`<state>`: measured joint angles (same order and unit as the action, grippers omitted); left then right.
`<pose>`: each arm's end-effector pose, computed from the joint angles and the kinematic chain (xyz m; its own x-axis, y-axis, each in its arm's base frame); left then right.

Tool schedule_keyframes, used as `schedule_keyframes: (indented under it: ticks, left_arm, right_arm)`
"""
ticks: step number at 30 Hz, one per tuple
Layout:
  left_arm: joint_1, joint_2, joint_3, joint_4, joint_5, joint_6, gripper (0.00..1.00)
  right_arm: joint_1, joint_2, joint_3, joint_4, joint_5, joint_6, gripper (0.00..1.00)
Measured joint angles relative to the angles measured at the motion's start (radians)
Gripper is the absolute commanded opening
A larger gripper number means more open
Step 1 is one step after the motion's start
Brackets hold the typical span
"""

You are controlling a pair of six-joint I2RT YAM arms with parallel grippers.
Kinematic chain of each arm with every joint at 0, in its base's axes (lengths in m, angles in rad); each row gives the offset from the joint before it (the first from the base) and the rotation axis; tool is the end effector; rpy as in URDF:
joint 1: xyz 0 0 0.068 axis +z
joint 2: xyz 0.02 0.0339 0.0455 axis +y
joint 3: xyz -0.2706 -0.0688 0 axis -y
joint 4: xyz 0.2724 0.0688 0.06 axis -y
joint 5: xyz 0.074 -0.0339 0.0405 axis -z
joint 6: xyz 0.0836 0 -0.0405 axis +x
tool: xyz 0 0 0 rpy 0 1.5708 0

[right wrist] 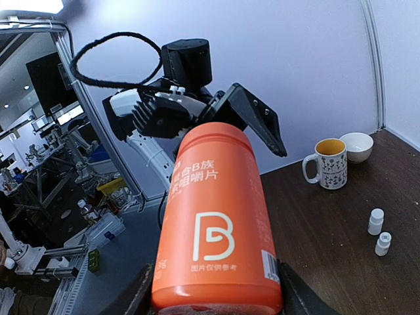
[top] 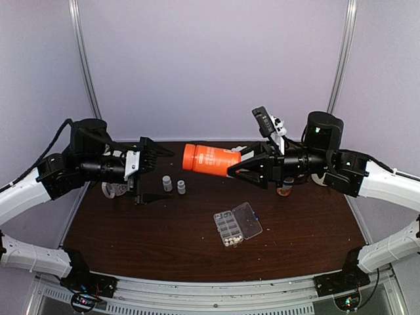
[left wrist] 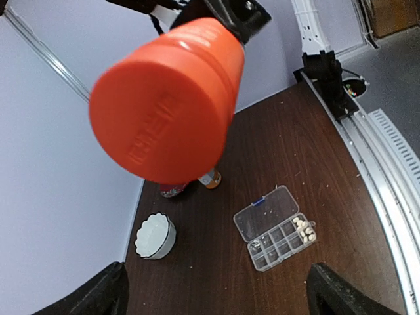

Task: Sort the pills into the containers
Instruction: Pass from the left arm to the right

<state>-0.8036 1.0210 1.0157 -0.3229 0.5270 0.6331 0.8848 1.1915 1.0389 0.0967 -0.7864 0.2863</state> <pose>0.1709 -0.2378 0.3556 0.3833 0.3393 -0.8591 0.9004 0.0701 0.4294 0.1639 0.2936 0.3753 -0.3147 -0.0695 -0.9466 -0.9438 -0.0831 0.3199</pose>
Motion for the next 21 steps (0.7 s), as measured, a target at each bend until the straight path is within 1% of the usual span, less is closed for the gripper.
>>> schedule_keyframes:
  ticks: [3,7,10,16,21]
  left_arm:
    - [0.0,0.006,-0.012,0.01,-0.002,0.111,0.98]
    - [-0.001,0.002,-0.023,0.069,0.006,0.187,0.98]
    - [-0.003,-0.006,-0.029,0.1,0.011,0.218,0.97]
    - [-0.004,-0.014,-0.029,0.137,0.049,0.24,0.94]
    - [-0.009,-0.014,-0.029,0.143,0.062,0.241,0.88]
  right_arm:
    - [0.0,0.012,0.022,0.001,-0.031,0.027,0.26]
    - [0.0,0.032,0.023,0.006,-0.056,0.048,0.26]
    - [0.0,0.058,0.023,0.011,-0.074,0.063,0.26]
    - [0.0,0.098,0.023,0.024,-0.089,0.081,0.25]
    - [0.0,0.114,0.024,0.041,-0.096,0.096,0.25]
